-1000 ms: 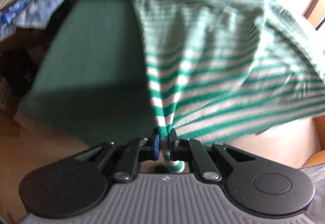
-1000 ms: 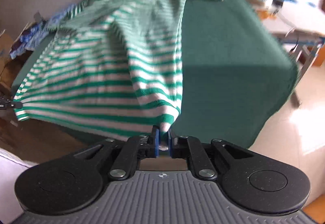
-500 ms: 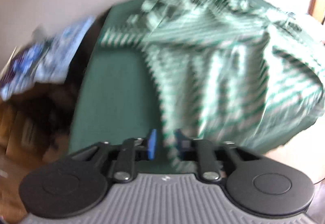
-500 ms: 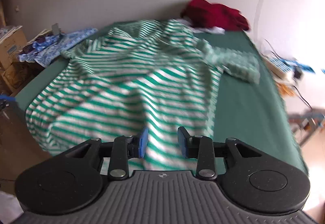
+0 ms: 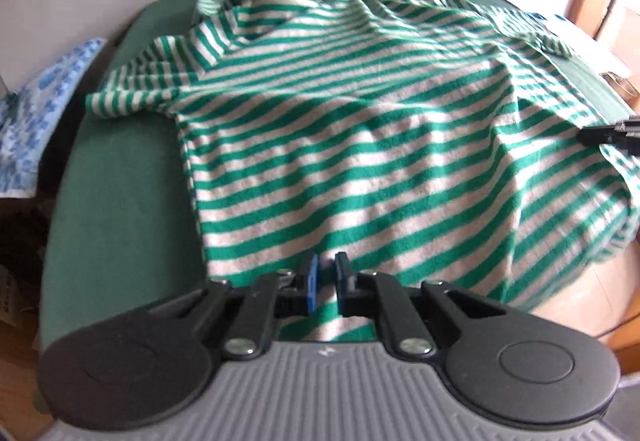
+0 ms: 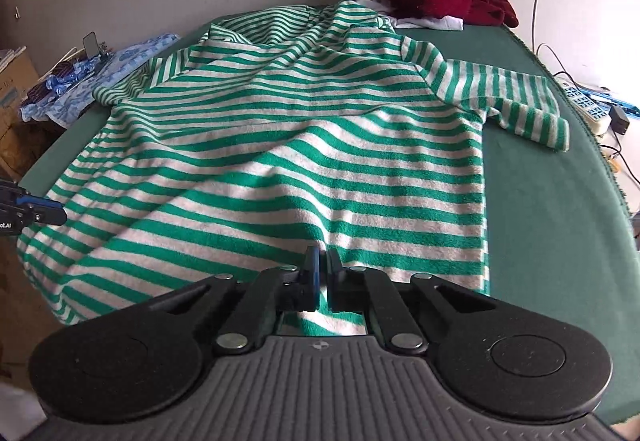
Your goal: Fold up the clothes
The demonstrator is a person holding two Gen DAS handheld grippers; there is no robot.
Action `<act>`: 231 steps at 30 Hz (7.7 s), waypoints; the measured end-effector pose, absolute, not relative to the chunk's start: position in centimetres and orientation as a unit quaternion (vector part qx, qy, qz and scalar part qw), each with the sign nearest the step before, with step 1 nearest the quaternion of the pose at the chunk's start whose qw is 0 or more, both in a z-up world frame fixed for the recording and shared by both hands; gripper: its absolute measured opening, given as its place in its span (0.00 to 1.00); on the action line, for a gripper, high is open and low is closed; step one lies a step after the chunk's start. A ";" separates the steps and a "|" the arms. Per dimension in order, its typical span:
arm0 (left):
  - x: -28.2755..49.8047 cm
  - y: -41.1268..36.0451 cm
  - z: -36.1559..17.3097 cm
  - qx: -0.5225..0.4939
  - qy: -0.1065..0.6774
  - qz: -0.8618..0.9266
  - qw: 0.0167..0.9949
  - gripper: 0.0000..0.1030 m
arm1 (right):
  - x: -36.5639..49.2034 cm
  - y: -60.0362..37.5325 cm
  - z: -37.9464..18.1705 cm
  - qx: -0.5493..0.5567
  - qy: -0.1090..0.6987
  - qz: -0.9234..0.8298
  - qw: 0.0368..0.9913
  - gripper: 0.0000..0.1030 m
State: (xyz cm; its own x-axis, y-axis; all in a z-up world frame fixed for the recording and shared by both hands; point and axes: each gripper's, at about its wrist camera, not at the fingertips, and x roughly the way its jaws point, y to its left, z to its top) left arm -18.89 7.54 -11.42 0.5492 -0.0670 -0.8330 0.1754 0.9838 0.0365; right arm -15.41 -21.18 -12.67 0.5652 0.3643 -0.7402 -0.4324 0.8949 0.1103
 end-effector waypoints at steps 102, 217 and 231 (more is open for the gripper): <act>13.5 11.5 -14.9 0.228 0.385 0.006 0.894 0.15 | 19.9 -8.3 -13.2 -0.079 0.351 0.210 0.909 0.16; -20.3 2.6 -13.0 0.061 0.484 0.198 0.850 0.36 | -17.4 -34.9 -12.6 -0.017 0.429 0.252 0.867 0.05; -27.3 5.2 -14.1 0.079 0.505 0.110 0.853 0.53 | -23.4 -31.7 -18.9 -0.024 0.447 0.200 0.871 0.57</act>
